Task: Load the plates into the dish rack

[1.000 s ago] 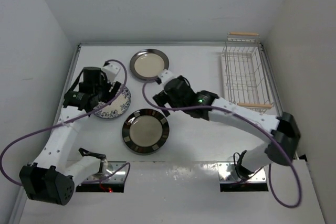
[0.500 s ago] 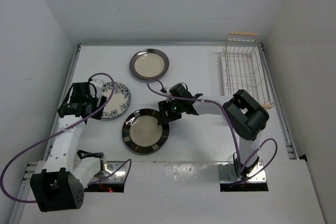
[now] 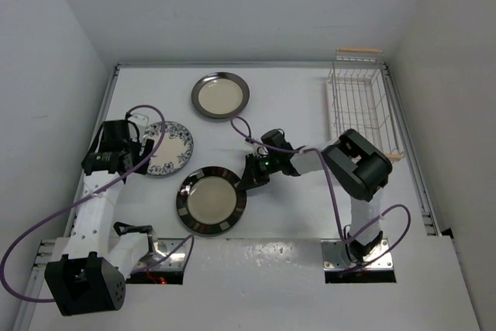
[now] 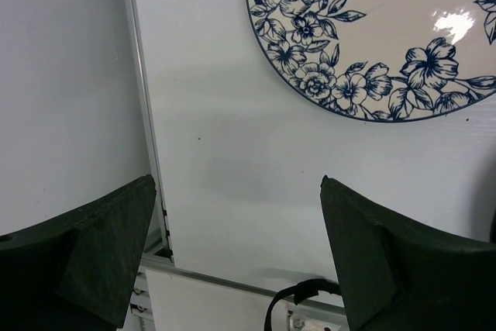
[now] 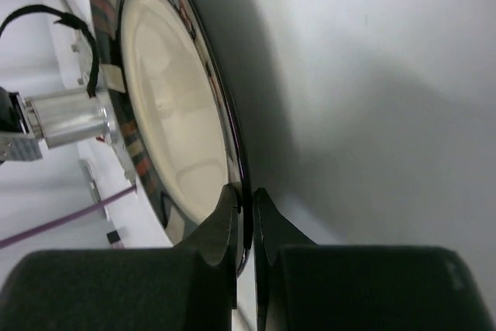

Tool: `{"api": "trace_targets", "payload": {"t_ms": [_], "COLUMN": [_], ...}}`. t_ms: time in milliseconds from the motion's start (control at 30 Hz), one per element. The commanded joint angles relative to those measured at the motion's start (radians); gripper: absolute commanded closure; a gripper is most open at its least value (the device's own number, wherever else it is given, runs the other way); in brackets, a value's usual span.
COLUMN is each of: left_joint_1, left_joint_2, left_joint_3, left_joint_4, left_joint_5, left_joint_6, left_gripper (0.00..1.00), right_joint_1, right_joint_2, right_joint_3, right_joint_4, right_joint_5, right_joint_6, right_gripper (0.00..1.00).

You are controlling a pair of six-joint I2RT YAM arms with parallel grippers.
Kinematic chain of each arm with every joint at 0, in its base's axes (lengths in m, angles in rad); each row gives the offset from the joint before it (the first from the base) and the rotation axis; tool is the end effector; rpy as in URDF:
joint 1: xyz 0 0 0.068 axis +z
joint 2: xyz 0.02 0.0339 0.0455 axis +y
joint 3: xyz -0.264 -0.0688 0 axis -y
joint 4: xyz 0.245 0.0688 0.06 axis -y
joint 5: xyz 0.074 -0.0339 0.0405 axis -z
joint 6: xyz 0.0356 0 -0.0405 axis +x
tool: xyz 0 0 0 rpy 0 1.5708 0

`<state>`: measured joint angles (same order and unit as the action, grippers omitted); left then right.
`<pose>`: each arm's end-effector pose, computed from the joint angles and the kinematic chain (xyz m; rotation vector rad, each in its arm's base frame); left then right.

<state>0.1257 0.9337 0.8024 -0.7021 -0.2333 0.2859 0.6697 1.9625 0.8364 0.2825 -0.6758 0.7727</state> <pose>0.1842 0.0316 0.2727 0.0846 2.4263 0.4697 0.2590 0.2335 0.0861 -0.2207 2.7045 1.3855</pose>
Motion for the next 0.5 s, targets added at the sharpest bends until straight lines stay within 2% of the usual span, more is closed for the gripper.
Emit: {"api": "trace_targets", "payload": {"t_ms": [0, 100, 133, 233, 300, 467], "left_joint_1": [0.011, 0.011, 0.011, 0.011, 0.000, -0.011], "left_joint_2": [0.016, 0.054, 0.068, 0.137, 0.187, 0.264], "left_joint_3": [0.055, 0.089, 0.102, 0.167, 0.217, 0.320], "left_joint_4": [0.006, 0.006, 0.006, 0.006, 0.006, 0.015], "left_joint_5": [-0.001, 0.008, 0.017, 0.017, 0.035, 0.083], "left_joint_6": [-0.019, -0.001, -0.001, -0.001, 0.012, 0.024], "left_gripper": [0.08, 0.08, 0.08, 0.08, 0.08, 0.08], "right_joint_1": [-0.030, -0.062, -0.087, -0.157, -0.220, -0.401], "right_joint_2": [-0.184, -0.373, -0.440, -0.580, -0.606, -0.636], "right_joint_3": [-0.001, 0.081, 0.119, 0.208, 0.234, 0.449], "right_joint_4": [-0.142, -0.305, -0.366, -0.446, -0.479, -0.554], "right_joint_5": [0.068, 0.140, 0.229, 0.332, 0.357, 0.422], "right_joint_6": [-0.136, -0.222, -0.254, -0.317, -0.329, -0.365], "right_gripper": [1.00, 1.00, 1.00, 1.00, 1.00, 1.00]}}
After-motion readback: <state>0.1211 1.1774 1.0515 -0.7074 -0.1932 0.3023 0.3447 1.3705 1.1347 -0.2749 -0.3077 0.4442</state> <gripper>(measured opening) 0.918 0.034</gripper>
